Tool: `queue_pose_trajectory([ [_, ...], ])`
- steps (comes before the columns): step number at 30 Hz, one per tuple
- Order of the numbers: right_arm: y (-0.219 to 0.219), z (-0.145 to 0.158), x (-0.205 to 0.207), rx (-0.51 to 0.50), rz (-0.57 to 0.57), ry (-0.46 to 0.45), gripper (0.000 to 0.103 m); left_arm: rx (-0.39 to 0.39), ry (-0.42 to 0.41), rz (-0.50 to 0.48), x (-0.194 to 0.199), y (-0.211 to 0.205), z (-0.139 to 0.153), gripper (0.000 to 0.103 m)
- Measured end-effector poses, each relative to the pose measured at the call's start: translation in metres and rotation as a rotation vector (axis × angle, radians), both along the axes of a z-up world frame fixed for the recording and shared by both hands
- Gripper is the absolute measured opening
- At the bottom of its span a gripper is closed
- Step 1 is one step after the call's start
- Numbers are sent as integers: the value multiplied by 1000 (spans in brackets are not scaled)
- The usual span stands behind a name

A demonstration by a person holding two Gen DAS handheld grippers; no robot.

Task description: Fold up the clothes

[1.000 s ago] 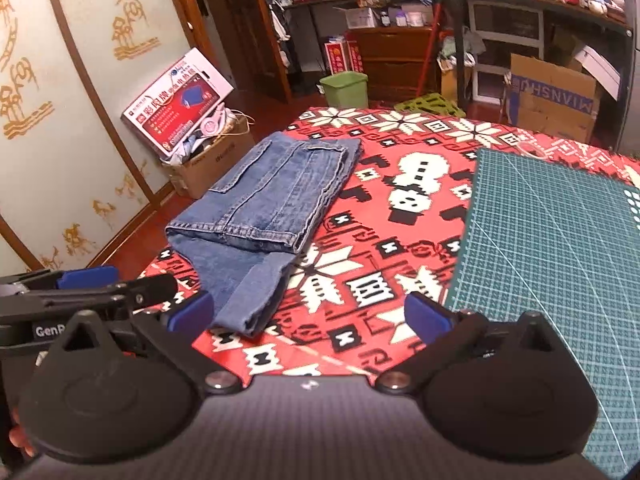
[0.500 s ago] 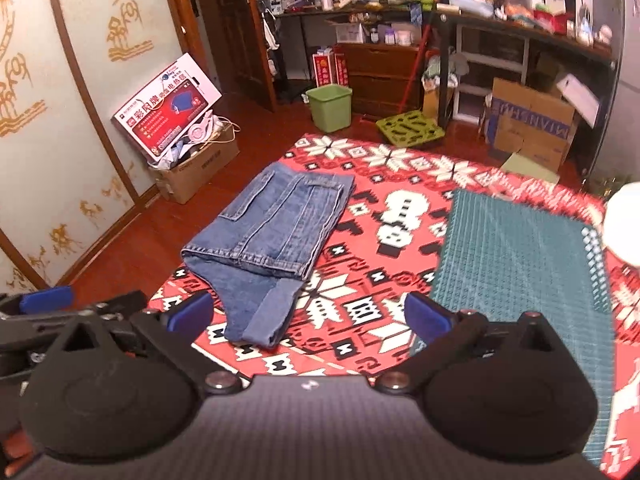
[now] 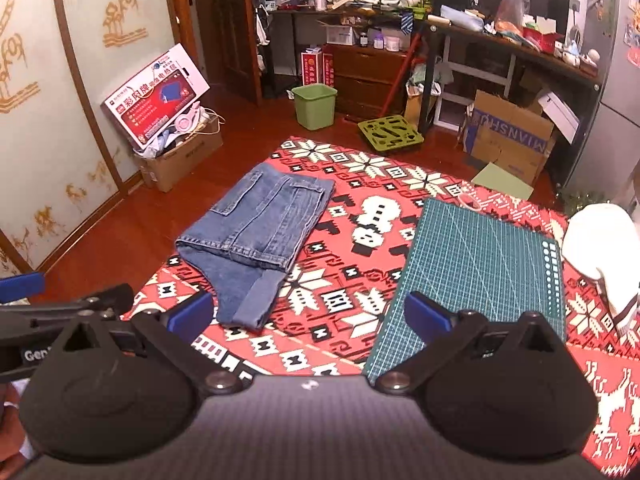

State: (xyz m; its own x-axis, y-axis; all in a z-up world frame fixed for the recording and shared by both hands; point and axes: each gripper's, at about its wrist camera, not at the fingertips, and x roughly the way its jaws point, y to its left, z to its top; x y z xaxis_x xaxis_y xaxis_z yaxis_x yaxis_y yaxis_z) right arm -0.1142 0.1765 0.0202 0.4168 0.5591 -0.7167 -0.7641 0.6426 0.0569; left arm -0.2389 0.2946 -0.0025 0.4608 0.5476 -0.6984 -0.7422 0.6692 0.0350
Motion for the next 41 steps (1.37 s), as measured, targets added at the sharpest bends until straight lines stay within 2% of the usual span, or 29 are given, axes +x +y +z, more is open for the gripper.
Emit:
queue_pose_trajectory([
  [13, 7, -10, -12, -31, 25, 55, 102, -78, 57, 50, -16, 9, -10, 100],
  [41, 15, -17, -13, -68, 25, 60, 102, -119, 78, 61, -17, 16, -18, 100],
])
